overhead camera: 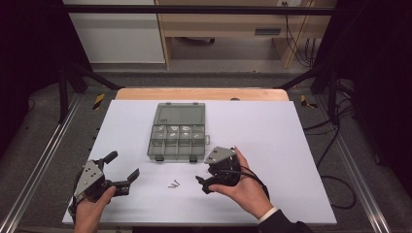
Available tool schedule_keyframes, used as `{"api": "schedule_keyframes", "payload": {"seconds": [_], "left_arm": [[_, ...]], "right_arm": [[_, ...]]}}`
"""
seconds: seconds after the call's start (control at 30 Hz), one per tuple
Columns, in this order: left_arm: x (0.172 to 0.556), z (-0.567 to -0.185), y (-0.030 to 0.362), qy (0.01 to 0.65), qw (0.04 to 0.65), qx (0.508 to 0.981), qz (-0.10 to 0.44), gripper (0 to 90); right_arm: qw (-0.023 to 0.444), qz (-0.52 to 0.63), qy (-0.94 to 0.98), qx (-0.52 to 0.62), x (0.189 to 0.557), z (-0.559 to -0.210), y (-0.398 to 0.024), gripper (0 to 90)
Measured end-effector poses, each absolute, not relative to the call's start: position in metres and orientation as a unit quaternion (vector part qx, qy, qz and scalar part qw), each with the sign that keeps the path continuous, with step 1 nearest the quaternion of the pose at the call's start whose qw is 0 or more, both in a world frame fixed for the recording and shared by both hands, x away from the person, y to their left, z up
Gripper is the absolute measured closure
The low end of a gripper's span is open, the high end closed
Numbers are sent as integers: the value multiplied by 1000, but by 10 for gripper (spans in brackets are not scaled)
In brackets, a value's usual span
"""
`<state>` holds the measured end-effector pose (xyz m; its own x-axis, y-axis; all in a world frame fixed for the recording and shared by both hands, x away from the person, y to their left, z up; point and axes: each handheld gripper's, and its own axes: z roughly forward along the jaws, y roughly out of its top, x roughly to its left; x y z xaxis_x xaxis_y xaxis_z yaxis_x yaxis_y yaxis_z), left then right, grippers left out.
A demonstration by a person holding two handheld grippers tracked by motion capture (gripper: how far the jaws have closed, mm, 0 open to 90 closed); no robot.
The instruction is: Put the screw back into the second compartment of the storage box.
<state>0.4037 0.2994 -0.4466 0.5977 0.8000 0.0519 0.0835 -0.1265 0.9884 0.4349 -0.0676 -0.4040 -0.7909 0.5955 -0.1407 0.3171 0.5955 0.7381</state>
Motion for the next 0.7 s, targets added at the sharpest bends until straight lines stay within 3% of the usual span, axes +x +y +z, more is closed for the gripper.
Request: {"api": "schedule_keyframes", "payload": {"seconds": [0.7], "left_arm": [[404, -446, 300, 323, 579, 681, 311, 13]], "right_arm": [[133, 299, 915, 238, 441, -420, -24, 57]]}}
